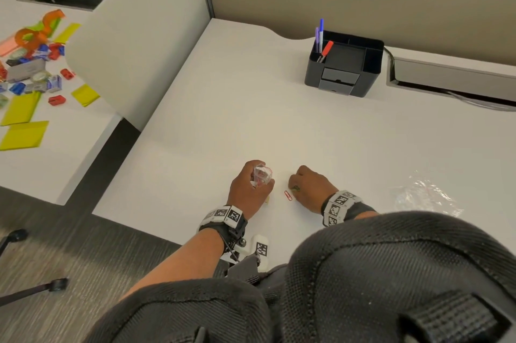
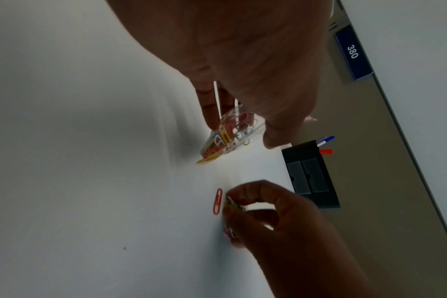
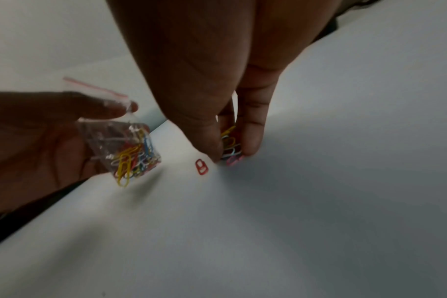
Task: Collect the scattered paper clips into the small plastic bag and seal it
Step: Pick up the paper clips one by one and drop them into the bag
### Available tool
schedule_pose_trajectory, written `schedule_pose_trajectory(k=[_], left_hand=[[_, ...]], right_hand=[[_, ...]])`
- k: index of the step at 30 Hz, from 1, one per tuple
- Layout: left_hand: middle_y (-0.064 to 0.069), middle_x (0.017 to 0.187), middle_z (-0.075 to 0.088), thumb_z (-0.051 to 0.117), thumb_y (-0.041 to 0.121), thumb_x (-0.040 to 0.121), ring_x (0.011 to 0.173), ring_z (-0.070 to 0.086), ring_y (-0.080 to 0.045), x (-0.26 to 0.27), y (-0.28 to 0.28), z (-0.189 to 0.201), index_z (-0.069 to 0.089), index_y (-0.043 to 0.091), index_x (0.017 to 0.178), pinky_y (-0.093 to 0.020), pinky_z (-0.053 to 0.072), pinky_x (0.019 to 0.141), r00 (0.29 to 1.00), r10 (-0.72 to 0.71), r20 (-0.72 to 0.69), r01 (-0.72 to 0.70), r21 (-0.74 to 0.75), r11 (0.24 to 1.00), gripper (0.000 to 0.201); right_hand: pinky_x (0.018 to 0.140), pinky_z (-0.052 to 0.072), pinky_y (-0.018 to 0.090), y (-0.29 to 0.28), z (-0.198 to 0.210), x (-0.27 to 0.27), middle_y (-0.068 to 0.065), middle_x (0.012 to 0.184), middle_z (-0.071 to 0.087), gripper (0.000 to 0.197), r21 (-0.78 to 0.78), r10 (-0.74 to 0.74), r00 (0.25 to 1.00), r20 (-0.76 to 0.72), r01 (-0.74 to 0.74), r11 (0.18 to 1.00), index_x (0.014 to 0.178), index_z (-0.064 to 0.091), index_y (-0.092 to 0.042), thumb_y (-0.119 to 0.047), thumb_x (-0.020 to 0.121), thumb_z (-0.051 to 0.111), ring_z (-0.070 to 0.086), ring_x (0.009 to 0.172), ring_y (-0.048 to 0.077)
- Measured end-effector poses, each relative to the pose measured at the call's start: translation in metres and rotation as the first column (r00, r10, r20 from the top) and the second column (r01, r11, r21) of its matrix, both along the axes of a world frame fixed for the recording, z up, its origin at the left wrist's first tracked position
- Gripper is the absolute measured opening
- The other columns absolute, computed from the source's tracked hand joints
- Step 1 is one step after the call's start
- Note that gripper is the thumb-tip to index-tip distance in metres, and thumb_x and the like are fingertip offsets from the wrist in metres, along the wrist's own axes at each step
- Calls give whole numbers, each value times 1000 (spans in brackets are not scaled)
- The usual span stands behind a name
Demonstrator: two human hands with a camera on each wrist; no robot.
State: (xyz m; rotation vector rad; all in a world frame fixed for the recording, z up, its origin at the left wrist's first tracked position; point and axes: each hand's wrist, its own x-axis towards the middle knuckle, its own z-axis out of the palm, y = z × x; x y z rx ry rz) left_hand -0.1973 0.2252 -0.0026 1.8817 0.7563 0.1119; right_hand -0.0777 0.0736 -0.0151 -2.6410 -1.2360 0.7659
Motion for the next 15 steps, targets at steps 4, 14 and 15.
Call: schedule_pose_trajectory(k=[4,14,15], left_hand=[[12,101,64,71,24,83,80,57,8,0,-4,-1,53,31,118,-1,40,63,999,-29,-23,29,-6,1000,40],[11,101,64,71,25,82,80,58,7,-2,-1,-4,52,32,118,0,41,63,999,-32,-30,32,3,999,41],[10,101,65,71,24,82,79,59,5,-2,0,-4,53,32,117,1,40,62,999,-31,-24,31,6,999,40]], right_hand=[[76,51,37,8,2,-1,10,109,54,21,-73,79,994,77,-73,995,110,59,-8,-16,94,47,61,88,29],[69,50,29,3,7,28,-2,86,68,5,35,-328,933,-150,337,941,82,65,-18,-16,84,61,64,82,20],[68,53,29,1,8,29,-2,81,70,6,45,-367,910,-195,382,923,79,65,-18,-15,83,62,66,80,19]])
